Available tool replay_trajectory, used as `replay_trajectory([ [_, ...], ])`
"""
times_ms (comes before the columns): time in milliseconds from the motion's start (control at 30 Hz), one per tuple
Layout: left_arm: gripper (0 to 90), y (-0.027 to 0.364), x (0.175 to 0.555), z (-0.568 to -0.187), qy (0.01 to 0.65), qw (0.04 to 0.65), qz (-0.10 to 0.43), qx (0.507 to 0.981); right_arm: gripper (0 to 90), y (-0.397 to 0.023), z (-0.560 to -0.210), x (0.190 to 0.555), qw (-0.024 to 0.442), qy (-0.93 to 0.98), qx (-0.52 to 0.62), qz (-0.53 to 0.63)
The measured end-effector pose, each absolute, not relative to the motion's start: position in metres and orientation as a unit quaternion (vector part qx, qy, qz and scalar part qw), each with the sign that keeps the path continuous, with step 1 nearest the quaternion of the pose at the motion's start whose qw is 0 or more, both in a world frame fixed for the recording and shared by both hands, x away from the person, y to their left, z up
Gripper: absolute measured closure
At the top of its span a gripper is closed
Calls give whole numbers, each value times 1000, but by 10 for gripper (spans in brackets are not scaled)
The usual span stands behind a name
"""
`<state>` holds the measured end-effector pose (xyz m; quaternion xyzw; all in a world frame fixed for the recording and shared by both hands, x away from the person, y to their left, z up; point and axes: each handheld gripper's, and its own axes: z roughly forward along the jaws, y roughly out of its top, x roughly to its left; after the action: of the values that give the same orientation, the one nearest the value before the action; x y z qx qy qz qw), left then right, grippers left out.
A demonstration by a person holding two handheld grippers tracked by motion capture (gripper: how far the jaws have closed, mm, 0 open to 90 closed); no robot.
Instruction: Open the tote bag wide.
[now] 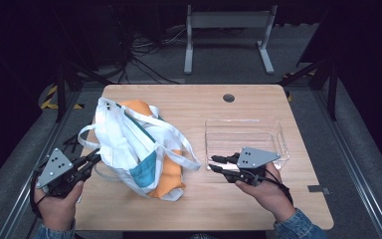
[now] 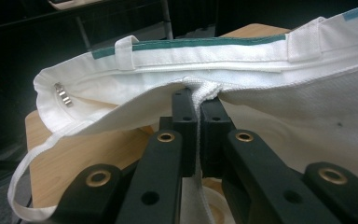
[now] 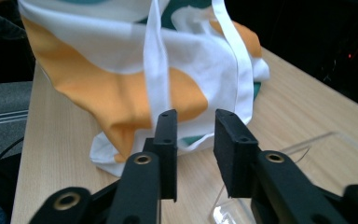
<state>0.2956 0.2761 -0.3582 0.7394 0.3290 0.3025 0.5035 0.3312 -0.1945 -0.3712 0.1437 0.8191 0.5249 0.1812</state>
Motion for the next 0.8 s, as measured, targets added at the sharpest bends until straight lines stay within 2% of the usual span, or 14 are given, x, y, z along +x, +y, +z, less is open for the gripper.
replay_trajectory([
  [233,874,272,297,-359,327,505,298,741,583,-173,-342,340,185,797,128,560],
  [333,873,271,297,-359,325,505,299,742,595,-155,-337,349,194,795,129,560],
  [533,872,272,298,-361,324,506,295,743,634,-120,-333,370,182,800,114,561],
  [800,867,268,297,-365,319,506,289,748,584,-96,-335,383,141,790,136,581],
])
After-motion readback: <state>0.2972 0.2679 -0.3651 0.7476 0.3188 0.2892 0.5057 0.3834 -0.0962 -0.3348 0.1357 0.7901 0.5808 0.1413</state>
